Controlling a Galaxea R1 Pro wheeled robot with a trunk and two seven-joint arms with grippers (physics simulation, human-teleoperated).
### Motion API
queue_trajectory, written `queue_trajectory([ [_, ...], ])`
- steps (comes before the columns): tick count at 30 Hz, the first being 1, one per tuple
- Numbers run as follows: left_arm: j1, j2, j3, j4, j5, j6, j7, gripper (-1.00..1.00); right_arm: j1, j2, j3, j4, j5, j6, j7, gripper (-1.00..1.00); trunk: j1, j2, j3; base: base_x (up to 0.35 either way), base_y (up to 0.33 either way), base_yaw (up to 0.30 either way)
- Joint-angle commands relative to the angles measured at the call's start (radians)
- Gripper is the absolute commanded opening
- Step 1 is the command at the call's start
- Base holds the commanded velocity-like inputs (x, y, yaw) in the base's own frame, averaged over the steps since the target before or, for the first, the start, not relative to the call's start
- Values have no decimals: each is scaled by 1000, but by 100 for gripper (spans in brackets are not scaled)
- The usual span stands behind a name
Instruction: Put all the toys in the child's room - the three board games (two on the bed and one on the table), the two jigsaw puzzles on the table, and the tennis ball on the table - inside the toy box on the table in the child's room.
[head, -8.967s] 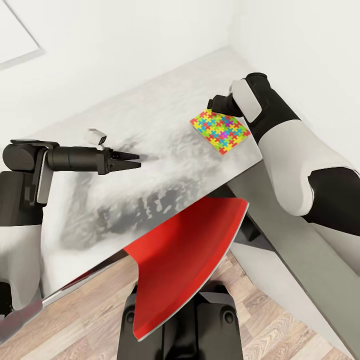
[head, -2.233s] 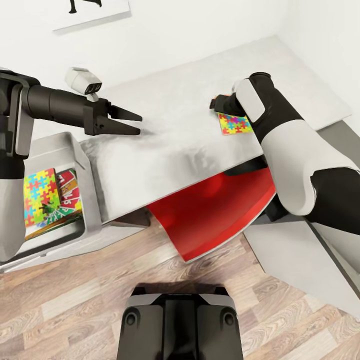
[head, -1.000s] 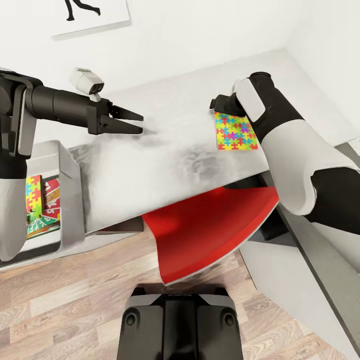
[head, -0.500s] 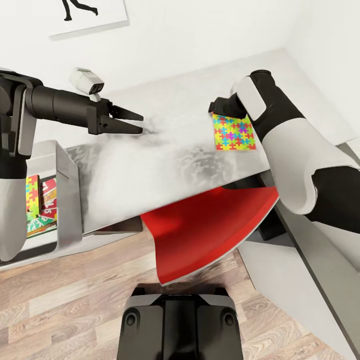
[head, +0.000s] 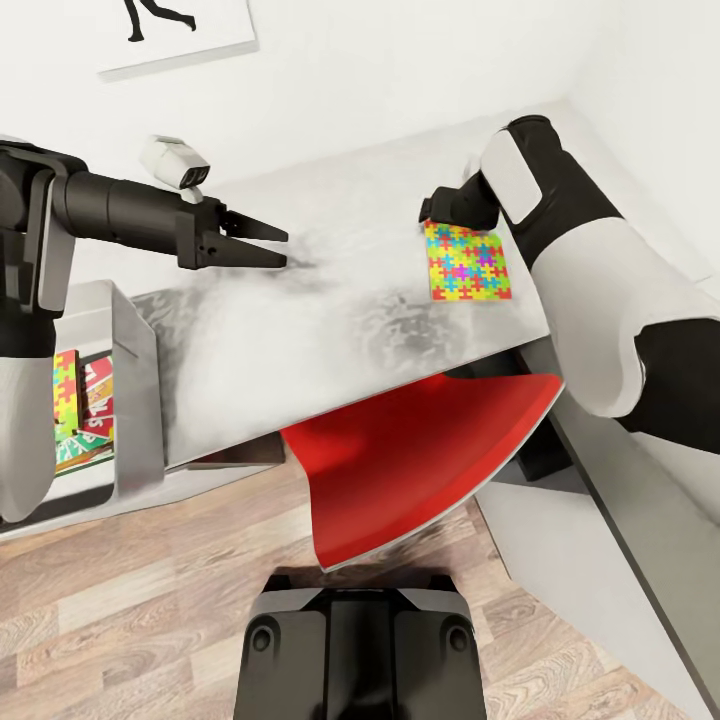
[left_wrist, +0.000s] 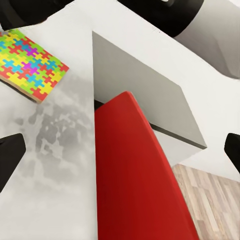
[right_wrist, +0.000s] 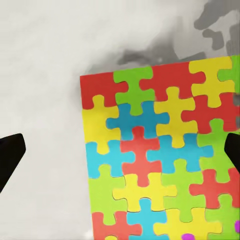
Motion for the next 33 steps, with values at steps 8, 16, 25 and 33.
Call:
queue_trajectory([
  [8,-1,-2,-2,0,4,11,0,100,-20,-3,7,-22,-1,26,-10,100,1,-2,-1,0,0,0],
  [16,-1,-4,-3,0,4,11,0,100,-26,-38,7,-47,0,82,-11,100,1,-2,-1,0,0,0],
  [25,-1,-4,-3,0,4,11,1,100,-26,-80,7,-51,-7,101,-5,100,1,-2,-1,-19,-71,0],
  [33,-1,-5,-3,0,4,11,1,100,-22,-91,8,-52,-10,101,-3,100,1,-2,-1,-16,-69,0],
])
